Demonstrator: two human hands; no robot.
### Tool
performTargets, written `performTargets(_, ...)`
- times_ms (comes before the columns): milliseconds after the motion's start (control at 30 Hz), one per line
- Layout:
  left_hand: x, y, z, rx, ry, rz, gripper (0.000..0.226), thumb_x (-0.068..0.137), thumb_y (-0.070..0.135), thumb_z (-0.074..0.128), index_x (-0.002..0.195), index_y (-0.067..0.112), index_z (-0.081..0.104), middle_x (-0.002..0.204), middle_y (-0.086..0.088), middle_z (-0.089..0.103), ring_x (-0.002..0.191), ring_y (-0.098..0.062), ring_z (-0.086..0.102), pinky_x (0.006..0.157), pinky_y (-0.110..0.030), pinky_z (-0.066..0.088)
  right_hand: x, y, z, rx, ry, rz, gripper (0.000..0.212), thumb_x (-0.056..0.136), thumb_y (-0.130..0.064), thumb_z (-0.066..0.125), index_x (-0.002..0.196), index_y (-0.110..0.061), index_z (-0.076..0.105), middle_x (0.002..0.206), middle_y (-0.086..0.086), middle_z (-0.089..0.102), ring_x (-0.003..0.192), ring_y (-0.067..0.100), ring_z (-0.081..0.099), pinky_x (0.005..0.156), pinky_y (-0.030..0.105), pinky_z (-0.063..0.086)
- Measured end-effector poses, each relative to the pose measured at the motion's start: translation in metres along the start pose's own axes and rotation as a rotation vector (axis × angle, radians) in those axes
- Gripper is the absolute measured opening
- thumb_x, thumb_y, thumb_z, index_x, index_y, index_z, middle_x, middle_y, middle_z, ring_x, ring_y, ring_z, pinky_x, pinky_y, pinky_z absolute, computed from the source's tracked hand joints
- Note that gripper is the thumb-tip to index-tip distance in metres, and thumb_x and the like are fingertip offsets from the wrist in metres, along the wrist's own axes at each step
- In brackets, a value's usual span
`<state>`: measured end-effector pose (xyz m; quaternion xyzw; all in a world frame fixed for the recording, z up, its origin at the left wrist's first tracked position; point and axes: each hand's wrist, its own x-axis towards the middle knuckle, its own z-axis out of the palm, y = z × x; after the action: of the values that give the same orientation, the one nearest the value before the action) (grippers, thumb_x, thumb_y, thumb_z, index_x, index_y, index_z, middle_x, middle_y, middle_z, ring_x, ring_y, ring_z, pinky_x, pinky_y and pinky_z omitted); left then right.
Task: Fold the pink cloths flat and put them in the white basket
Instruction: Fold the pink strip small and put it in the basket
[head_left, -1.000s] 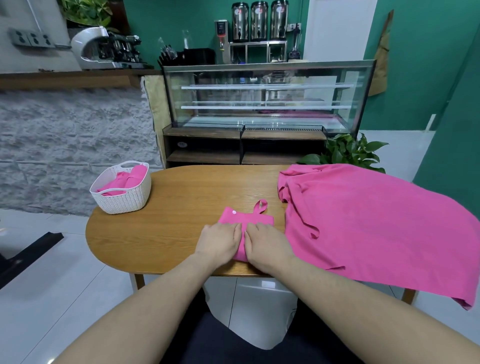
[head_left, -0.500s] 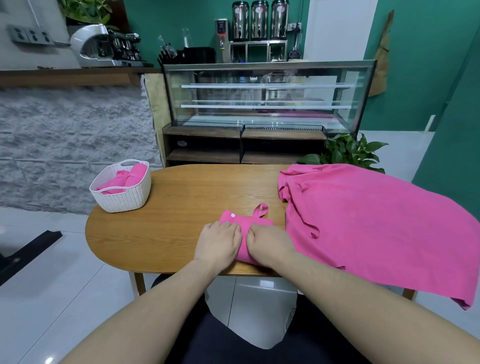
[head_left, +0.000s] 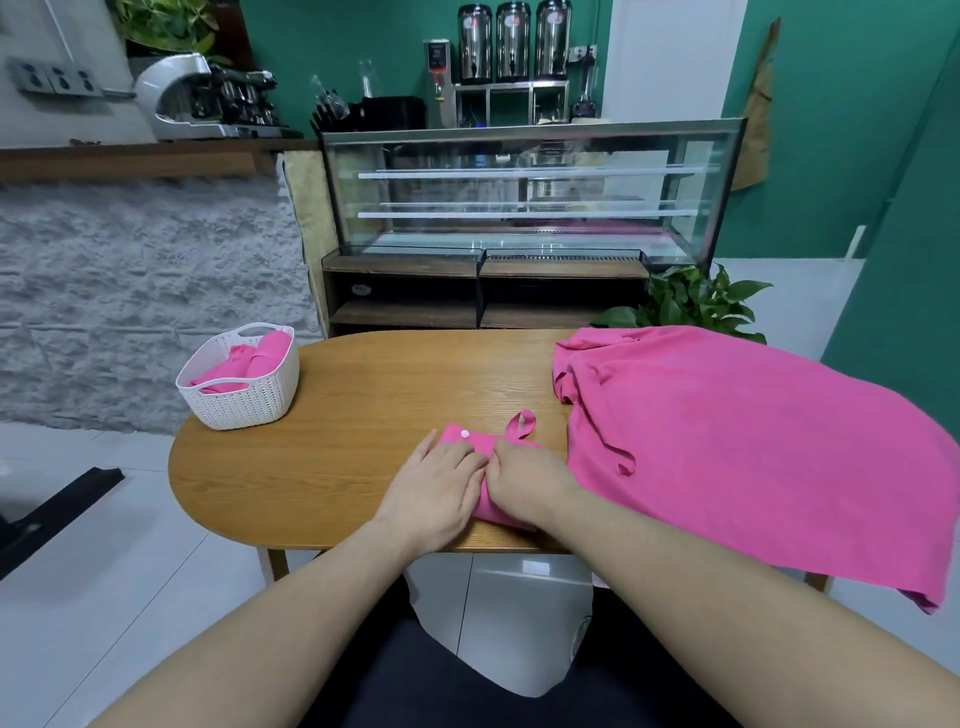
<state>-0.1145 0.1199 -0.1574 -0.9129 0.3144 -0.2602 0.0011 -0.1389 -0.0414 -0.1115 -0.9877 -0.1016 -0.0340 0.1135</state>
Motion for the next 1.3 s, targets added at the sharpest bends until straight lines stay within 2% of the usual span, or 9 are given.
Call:
performTargets(167, -0.002, 0.003, 0.0, -0.01, 0.062, -0.024, 0.035, 0.102, 0.031, 0.027, 0.1, 0.024, 0.062, 0.093, 0.009, 0.062, 0.089, -0.017, 0.059, 0.086, -0.036, 0.042, -0.001, -0.004, -0.015, 0.116, -0.119, 0.099, 0.037, 0.104, -0.015, 0.028, 0.123, -0.001, 0.057, 0.123, 0.02, 0.06, 0.112, 0.037, 0.058, 0.093, 0.044, 0.048)
performTargets(333, 0.007, 0.006, -0.006, 0.035, 0.034, -0.111, 0.032, 0.098, 0.03, 0.029, 0.081, 0.024, 0.056, 0.076, 0.01, 0.059, 0.071, -0.019, 0.058, 0.07, -0.036, 0.039, -0.012, 0.001, 0.002, 0.045, 0.145, -0.009, 0.034, 0.102, -0.023, 0.029, 0.106, -0.008, 0.058, 0.106, 0.013, 0.063, 0.098, 0.034, 0.061, 0.076, 0.041, 0.047)
performTargets(467, 0.024, 0.008, -0.013, -0.044, -0.188, -0.203, 0.033, 0.098, 0.032, 0.018, 0.081, 0.025, 0.046, 0.088, 0.004, 0.064, 0.085, -0.024, 0.059, 0.076, -0.037, 0.038, -0.016, 0.013, 0.024, -0.097, 0.24, -0.051, 0.027, 0.089, -0.028, 0.034, 0.08, -0.014, 0.055, 0.074, 0.007, 0.058, 0.067, 0.029, 0.057, 0.053, 0.04, 0.046)
performTargets(600, 0.035, 0.008, -0.017, -0.102, -0.267, -0.261, 0.03, 0.103, 0.03, 0.025, 0.081, 0.023, 0.043, 0.095, 0.001, 0.066, 0.092, -0.025, 0.059, 0.08, -0.037, 0.036, -0.009, 0.012, 0.015, -0.077, 0.195, -0.042, 0.048, 0.093, -0.038, 0.017, 0.088, -0.014, 0.058, 0.086, 0.01, 0.064, 0.078, 0.034, 0.06, 0.068, 0.045, 0.049)
performTargets(733, 0.023, 0.007, -0.013, -0.026, -0.079, -0.125, 0.032, 0.1, 0.03, 0.027, 0.082, 0.024, 0.052, 0.085, 0.002, 0.062, 0.083, -0.025, 0.059, 0.077, -0.038, 0.042, 0.002, 0.014, 0.01, 0.044, 0.17, -0.013, 0.043, 0.103, -0.034, 0.023, 0.103, -0.012, 0.06, 0.102, 0.016, 0.068, 0.095, 0.036, 0.064, 0.081, 0.042, 0.048)
performTargets(867, 0.002, 0.003, 0.002, 0.008, 0.055, -0.078, 0.034, 0.101, 0.03, 0.032, 0.098, 0.023, 0.065, 0.091, 0.007, 0.066, 0.088, -0.019, 0.061, 0.091, -0.037, 0.046, 0.008, 0.012, 0.002, 0.1, 0.037, 0.087, 0.042, 0.105, -0.028, 0.026, 0.118, -0.007, 0.06, 0.117, 0.021, 0.065, 0.107, 0.037, 0.061, 0.09, 0.04, 0.046)
performTargets(1000, 0.004, 0.005, -0.005, 0.022, 0.03, -0.133, 0.033, 0.099, 0.031, 0.033, 0.084, 0.023, 0.062, 0.073, 0.004, 0.061, 0.071, -0.024, 0.059, 0.068, -0.038, 0.044, 0.009, 0.012, 0.001, 0.093, -0.009, 0.077, 0.045, 0.105, -0.027, 0.025, 0.118, -0.007, 0.062, 0.119, 0.02, 0.065, 0.109, 0.035, 0.06, 0.091, 0.037, 0.045)
performTargets(1133, 0.015, 0.006, -0.019, 0.001, -0.089, -0.167, 0.036, 0.098, 0.036, 0.02, 0.076, 0.025, 0.047, 0.075, 0.002, 0.064, 0.073, -0.028, 0.061, 0.064, -0.037, 0.035, -0.001, 0.021, 0.015, -0.023, 0.205, -0.114, 0.044, 0.103, -0.035, 0.024, 0.101, -0.014, 0.063, 0.105, 0.011, 0.066, 0.095, 0.032, 0.061, 0.081, 0.039, 0.045)
performTargets(1300, 0.037, 0.006, -0.032, -0.188, -0.393, -0.349, 0.043, 0.104, 0.041, 0.019, 0.085, 0.02, 0.051, 0.099, -0.01, 0.069, 0.097, -0.034, 0.062, 0.081, -0.037, 0.043, -0.012, 0.035, 0.025, -0.098, 0.25, -0.29, 0.059, 0.096, -0.063, 0.033, 0.127, -0.018, 0.056, 0.115, 0.004, 0.062, 0.099, 0.027, 0.057, 0.086, 0.041, 0.049)
